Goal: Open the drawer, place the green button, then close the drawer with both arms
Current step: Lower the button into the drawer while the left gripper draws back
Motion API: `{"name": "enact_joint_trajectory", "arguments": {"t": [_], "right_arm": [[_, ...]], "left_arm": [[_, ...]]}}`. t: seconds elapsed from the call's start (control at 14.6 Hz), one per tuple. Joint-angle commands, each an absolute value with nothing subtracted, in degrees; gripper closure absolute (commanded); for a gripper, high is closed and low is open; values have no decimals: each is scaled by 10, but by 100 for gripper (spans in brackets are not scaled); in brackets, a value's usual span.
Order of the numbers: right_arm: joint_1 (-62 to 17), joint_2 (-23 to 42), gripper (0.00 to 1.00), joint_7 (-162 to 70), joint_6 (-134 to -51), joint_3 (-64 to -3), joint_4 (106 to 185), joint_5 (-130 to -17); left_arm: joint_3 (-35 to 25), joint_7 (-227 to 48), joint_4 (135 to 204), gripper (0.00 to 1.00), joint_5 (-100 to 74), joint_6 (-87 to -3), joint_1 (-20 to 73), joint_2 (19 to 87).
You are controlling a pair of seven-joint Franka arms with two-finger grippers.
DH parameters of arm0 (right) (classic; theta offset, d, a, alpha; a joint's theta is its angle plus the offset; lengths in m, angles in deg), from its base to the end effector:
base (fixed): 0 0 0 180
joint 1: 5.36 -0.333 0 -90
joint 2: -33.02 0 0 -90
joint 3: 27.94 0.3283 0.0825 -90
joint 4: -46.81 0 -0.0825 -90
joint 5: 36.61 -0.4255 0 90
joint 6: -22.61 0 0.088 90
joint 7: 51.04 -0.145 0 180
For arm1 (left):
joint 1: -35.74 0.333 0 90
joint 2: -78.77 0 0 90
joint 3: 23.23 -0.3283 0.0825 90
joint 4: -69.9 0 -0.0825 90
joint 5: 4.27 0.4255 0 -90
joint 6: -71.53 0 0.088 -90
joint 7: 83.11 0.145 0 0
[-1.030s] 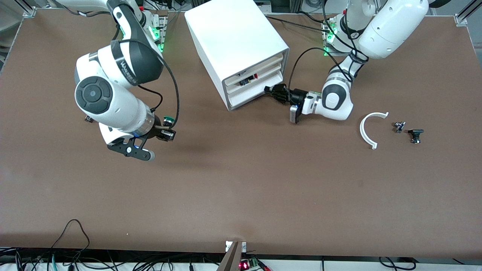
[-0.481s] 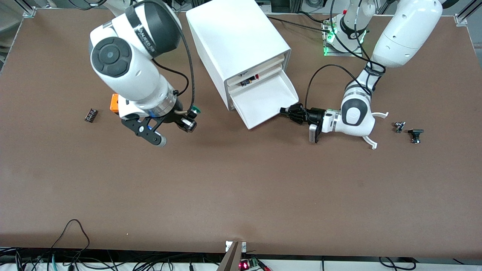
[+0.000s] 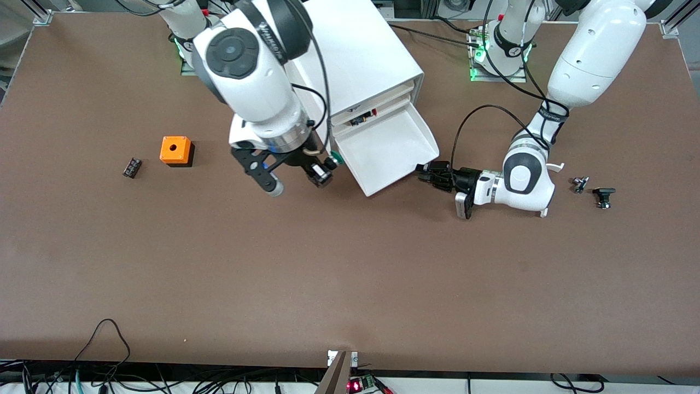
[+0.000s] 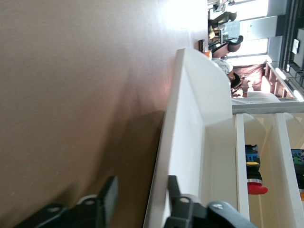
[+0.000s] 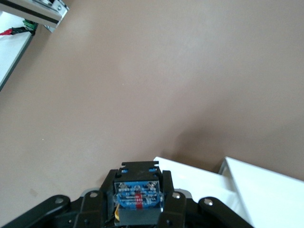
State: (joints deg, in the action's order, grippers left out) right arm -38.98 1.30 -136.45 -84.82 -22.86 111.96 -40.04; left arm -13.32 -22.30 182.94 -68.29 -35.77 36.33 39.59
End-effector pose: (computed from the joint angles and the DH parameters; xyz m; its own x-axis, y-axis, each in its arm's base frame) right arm 0.6213 0.4846 0.4752 0.6672 -0.7393 -0.0908 -0.7402 -0.6446 -0.1913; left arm 0.5400 -0.1978 0.0786 0.9290 -0.3696 0.0180 -0.1500 -0.3318 0.9314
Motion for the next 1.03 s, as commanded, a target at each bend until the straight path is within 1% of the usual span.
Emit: {"name": "enact_joint_trajectory", "arguments": {"t": [0.0,0.14,0.27,0.69,0.82,0.96], "right_arm": [[-417,-15,100,-1430,-870,-234,1104,-400],[-440,-35,100,-1475,-889,-235,1104,-400],[-456,-55,100,-1500,-900,-235,1103,-400],[-492,-108,100,-1596,-942,-233,1118,-409],[-503,-125,100,-1626,-965,-233,1123,-409],[-513,-129,100,-1639,-1000,-233,1150,-408]], "left_arm": [[-140,-330,1806,0,-612,-337,369,428],[-140,-434,1772,0,-539,-297,373,450],[-141,-519,1727,0,-469,-236,381,459],[-144,-745,1541,0,-248,-33,390,465],[-141,-801,1488,0,-170,15,386,473],[-140,-816,1437,0,-91,43,383,481]]}}
